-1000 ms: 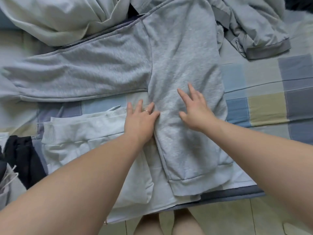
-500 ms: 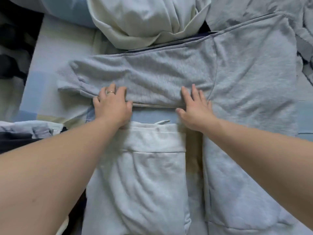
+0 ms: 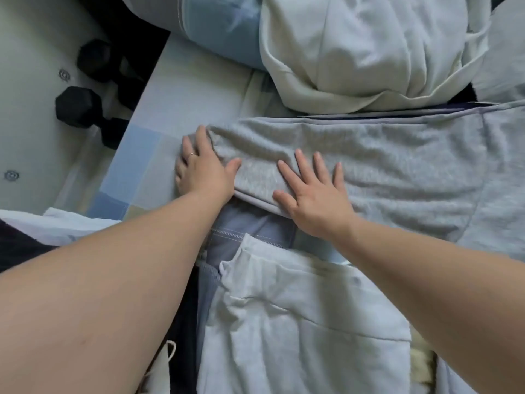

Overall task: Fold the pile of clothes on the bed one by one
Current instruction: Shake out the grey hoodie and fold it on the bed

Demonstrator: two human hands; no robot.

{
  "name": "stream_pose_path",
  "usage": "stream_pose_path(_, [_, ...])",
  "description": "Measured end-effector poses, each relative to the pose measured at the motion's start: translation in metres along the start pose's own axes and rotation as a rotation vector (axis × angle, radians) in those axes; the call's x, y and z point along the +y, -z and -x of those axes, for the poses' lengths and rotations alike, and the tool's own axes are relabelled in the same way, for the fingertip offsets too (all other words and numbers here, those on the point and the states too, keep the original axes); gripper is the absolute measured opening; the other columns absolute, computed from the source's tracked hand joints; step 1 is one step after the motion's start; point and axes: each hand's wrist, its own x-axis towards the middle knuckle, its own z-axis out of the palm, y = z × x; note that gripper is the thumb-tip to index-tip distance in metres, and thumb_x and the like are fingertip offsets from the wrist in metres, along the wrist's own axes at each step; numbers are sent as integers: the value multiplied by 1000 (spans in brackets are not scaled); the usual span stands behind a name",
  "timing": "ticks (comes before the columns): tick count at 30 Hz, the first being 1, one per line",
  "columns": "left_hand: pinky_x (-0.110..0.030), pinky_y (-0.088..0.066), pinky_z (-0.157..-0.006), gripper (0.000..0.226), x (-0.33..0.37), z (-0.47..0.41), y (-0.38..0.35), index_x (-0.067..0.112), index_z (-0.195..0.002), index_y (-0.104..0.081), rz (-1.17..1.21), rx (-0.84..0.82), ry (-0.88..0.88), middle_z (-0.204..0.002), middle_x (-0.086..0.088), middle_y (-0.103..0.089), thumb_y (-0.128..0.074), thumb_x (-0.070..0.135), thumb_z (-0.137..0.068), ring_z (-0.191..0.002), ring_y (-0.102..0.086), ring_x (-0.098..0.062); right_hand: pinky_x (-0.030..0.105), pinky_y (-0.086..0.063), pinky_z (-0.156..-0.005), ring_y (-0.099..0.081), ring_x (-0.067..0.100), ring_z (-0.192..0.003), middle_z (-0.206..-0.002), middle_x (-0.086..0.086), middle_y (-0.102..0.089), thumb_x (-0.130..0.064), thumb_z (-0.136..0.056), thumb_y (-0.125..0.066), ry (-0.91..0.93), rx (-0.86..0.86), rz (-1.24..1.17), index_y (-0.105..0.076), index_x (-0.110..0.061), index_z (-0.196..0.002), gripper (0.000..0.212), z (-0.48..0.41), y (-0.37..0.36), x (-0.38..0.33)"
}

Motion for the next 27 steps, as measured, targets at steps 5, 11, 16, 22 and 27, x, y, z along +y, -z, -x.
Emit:
stream_pose_path(5, [-45,-33,-111,108,-4,-34,-1,16,-148,-26,-38,33,74,-149,-15,-34,-83,62,-69,-135,-38,-38,56,5,-123,3,27,-156,-170,-4,2,-72,-97,-11,94,161,212,-10,-42,-160,70,-12,-18,16])
stream_pose_path(11, [-33,-35,-77,75,4,-49,-15,12,-119,-42,112,0,99,-126,-13,-62,-89,44,-70,-118,-59,-36,59,-4,-123,-10,29,-155,-169,0,-12,-67,-98,-22,141,297,228,-22,-38,-159,68,-18,-35,25])
stream_pose_path(16, [-30,-47,-87,52,1,-42,-4,12,-115,-66,211,-159,109,-117,-9,-70,-85,41,-76,-111,-65,-30,53,8,-123,1,21,-156,-170,-8,0,-72,-95,-19,91,164,207,-11,-46,-158,69,-19,-26,21])
stream_pose_path(22, [-38,-57,-92,35,21,24,51,12,-102,-74,581,-325,62,-99,-4,-76,-85,33,-77,-93,-72,-22,33,-23,-119,-29,13,-149,-164,-9,-27,-51,-99,-52,-73,-209,-482,-38,-39,-152,56,-7,60,11])
stream_pose_path(27, [-43,-57,-95,30,98,97,92,8,-105,-74,790,-418,-44,-101,-8,-77,-81,19,-79,-97,-73,-27,35,-42,-95,-55,10,-124,-138,-8,-60,-58,-102,-37,-235,-133,-1116,-51,-36,-142,47,77,143,17])
